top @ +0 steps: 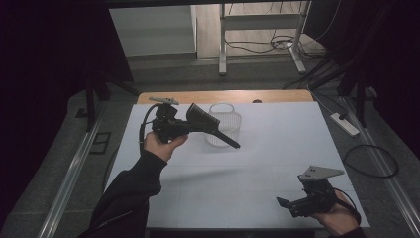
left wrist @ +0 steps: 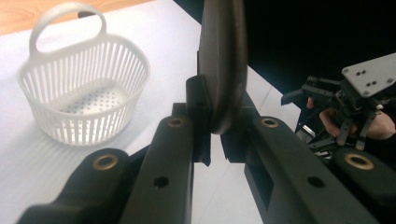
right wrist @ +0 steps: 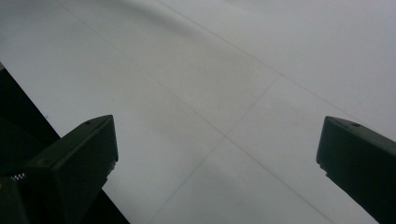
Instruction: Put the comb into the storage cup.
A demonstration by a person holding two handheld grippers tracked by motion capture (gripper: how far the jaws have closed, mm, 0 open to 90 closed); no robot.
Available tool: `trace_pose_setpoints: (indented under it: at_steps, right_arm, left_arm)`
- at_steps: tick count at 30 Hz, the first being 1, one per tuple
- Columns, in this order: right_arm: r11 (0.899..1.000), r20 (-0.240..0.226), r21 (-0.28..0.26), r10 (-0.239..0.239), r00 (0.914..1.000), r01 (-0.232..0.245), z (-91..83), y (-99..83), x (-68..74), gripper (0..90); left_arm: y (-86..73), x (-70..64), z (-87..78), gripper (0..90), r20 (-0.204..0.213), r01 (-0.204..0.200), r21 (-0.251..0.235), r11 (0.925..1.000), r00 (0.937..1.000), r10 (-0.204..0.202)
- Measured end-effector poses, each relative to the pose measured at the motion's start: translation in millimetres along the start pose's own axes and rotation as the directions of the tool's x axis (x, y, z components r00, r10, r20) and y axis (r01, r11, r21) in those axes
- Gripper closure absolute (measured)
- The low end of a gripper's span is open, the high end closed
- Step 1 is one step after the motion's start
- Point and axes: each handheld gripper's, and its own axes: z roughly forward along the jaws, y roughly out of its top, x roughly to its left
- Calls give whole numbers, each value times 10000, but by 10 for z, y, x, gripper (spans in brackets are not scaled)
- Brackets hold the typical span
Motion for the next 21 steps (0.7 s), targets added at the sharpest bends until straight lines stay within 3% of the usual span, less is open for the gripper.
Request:
trace_pose_setpoints:
  at_steps: [12,21]
  right_arm:
    - [9947,815,101,1015,9915,-1027,-160,-216,-109,0]
    - [9922,1056,48,1234,9867,-1246,-202,-246,-124,0]
  left_arm:
    - [99,61,-104,831,-268,142,-186,9997,9995,-147]
    - [163,141,-167,831,-569,291,-338,9990,9979,-310]
